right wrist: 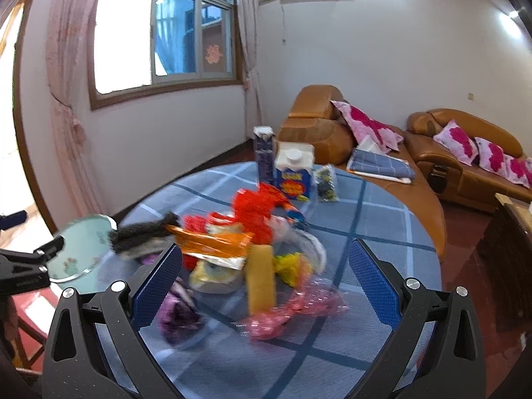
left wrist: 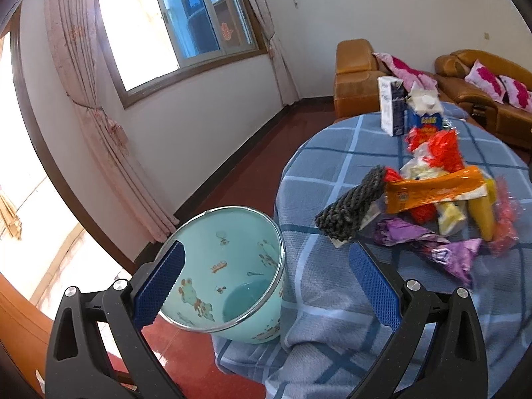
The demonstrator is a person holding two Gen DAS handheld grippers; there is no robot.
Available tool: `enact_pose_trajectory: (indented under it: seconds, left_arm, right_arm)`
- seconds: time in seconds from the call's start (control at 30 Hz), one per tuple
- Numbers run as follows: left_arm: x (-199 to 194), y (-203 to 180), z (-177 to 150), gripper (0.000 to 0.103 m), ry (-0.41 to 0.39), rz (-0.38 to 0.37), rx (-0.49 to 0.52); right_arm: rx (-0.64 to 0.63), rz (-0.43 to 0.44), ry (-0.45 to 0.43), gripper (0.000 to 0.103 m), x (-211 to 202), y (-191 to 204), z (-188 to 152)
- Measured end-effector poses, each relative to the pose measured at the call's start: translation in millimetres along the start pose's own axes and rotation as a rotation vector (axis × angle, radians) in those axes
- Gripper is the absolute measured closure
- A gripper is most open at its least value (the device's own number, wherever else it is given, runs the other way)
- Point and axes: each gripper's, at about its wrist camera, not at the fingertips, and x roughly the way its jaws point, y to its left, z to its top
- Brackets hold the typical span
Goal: Collect trash
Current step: 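Reach the left tool to the black braided snack and close on it, then carry the black snack over the wastebasket with the left tool while the right tool grasps the orange wrapper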
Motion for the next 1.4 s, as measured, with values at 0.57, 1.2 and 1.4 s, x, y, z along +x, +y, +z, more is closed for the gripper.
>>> enact_pose_trajectory:
  seconds: [0.57,1.2,1.4]
  left_arm:
    - [93,-52,13,0.077,0.12,-0.131,-0.021]
    - [37,-25,5,0.096,0.042,-0.171,0.047]
    - [39,-3,-18,0.096,0.095,-0.162,0.045]
  right_arm:
    - [0.055,-0.052,0.047,0.005,45,-34,-24]
    - [-0.018,0.1,0.042,0.022,75,1,-2]
    - [-0.055,0.149,0.113,0.04,95,11,-3]
